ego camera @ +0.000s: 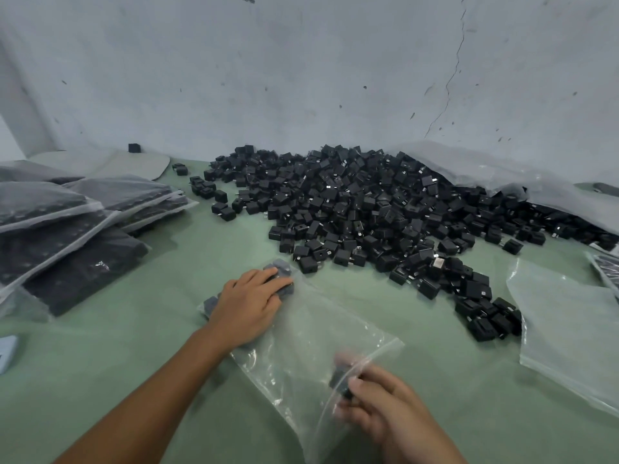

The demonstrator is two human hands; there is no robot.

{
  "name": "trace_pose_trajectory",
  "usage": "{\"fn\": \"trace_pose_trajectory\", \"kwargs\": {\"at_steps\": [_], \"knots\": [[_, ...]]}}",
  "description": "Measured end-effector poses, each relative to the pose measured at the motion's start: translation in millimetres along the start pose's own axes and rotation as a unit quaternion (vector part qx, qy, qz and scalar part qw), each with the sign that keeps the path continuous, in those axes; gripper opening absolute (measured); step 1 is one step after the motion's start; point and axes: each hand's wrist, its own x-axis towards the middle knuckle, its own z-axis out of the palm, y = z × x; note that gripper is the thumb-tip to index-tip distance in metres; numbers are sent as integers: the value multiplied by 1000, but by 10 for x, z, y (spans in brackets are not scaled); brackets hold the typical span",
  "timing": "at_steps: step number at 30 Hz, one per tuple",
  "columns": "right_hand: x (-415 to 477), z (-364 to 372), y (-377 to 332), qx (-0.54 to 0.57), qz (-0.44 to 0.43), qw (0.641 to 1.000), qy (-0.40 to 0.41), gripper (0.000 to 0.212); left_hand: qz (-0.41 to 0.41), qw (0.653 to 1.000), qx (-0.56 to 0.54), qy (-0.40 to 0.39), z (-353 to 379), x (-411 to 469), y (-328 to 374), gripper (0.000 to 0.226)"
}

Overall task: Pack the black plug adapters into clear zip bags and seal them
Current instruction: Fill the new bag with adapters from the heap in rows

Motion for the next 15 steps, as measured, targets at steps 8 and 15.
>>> {"fn": "trace_pose_trajectory", "kwargs": {"at_steps": [8, 15], "knots": [[795, 521, 78, -2, 1, 1000, 21, 19, 2, 1000, 4, -3, -16, 7, 15, 42], [1210, 697, 51, -424, -227, 868, 124, 28, 6, 1000, 17, 1, 2, 10, -9, 43]]}}
